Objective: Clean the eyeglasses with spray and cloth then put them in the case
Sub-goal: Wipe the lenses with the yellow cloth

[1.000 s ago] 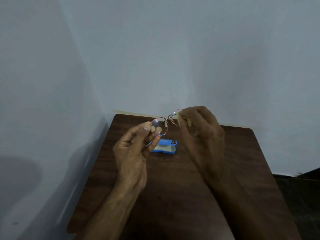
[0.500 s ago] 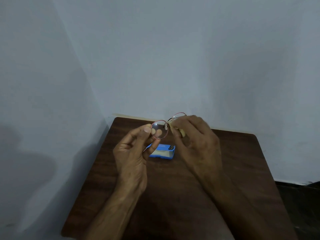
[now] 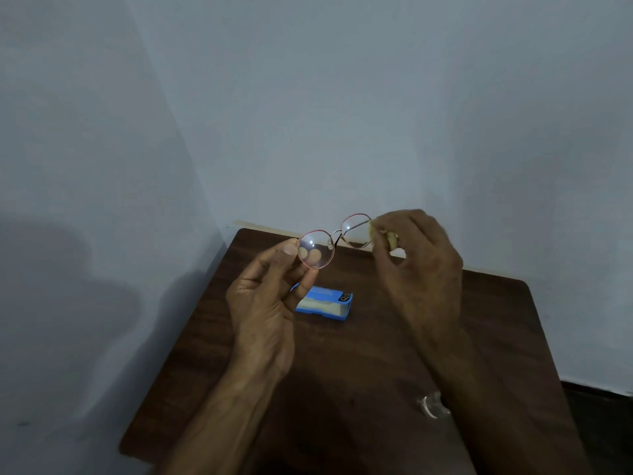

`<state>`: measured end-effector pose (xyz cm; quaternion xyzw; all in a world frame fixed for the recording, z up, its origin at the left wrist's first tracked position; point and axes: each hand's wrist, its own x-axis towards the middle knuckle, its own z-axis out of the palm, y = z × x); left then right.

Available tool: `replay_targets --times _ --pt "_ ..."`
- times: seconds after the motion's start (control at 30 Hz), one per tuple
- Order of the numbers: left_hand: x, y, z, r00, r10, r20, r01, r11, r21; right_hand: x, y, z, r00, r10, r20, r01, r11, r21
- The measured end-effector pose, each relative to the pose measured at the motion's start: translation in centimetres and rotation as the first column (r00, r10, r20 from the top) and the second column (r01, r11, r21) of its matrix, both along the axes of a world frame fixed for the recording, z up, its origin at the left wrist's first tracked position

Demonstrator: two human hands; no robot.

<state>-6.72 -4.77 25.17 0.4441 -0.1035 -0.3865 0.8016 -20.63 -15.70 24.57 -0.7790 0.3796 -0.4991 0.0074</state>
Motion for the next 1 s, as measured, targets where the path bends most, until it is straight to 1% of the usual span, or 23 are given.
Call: replay_targets --times 0.03,0.17,0.23,0.3,0.37,0.47,0.5,0.6,0.63,0.77,0.9,0.93,1.0 --pt "-0.1 -0.5 -0.1 0.999 0.043 -0.011 -0.043 0.999 -0.002 0.4 -1.0 0.2 0.999 0.043 0.005 -0.043 0.999 0.001" --pt "0.5 -0.3 -0.4 0.998 0.051 -0.039 -0.051 0.999 -0.005 1.4 0.3 -0.5 0.982 0.16 -0.103 -0.164 0.986 -0.024" --pt "0.3 -0.4 -0.2 0.999 0.031 -0.035 -0.031 1.0 -0.004 0.9 -0.3 -0.5 0.989 0.122 -0.088 -0.125 0.992 -0.024" --pt "0.1 -0.5 -0.3 0.999 0.034 -0.017 -0.034 0.999 0.003 1.1 -1.4 0.2 0.997 0.073 -0.032 -0.073 0.997 -0.017" --pt "-0.1 -0.5 -0.4 0.999 0.038 0.0 -0.038 0.999 0.012 1.8 -1.2 0.5 0.993 0.112 -0.028 -0.113 0.993 -0.022" --pt "-0.3 -0.4 -0.5 0.999 0.034 0.025 -0.035 0.999 0.031 2.1 0.1 0.1 0.974 0.206 -0.091 -0.212 0.975 -0.064" --pt "-0.4 -0.4 -0.5 0.999 0.035 0.041 -0.037 0.999 0.036 1.8 -0.2 0.2 0.976 0.198 -0.092 -0.204 0.977 -0.061" --pt "-0.6 -0.2 -0.6 0.993 0.048 0.108 -0.054 0.997 0.049 0.9 -1.8 0.6 0.995 0.097 -0.017 -0.098 0.995 -0.017" --pt "-0.7 -0.1 -0.6 0.991 0.05 0.125 -0.057 0.997 0.049 0.9 -1.8 0.7 0.996 0.093 -0.012 -0.093 0.996 -0.006" --pt "-0.9 0.2 -0.3 0.983 0.059 0.173 -0.066 0.997 0.034 1.0 -0.1 0.1 0.978 0.194 -0.069 -0.197 0.98 -0.029" --pt "-1.7 0.4 -0.2 0.972 0.069 0.224 -0.08 0.996 0.038 0.2 -1.3 0.5 0.997 0.081 0.02 -0.082 0.996 0.026" --pt "-1.8 0.5 -0.2 0.971 0.076 0.227 -0.087 0.995 0.039 0.3 -1.0 0.5 0.995 0.098 0.019 -0.099 0.995 0.026" --pt "-1.9 0.7 -0.2 0.971 0.089 0.22 -0.101 0.994 0.044 0.6 0.5 0.2 0.979 0.202 -0.017 -0.202 0.979 -0.005"
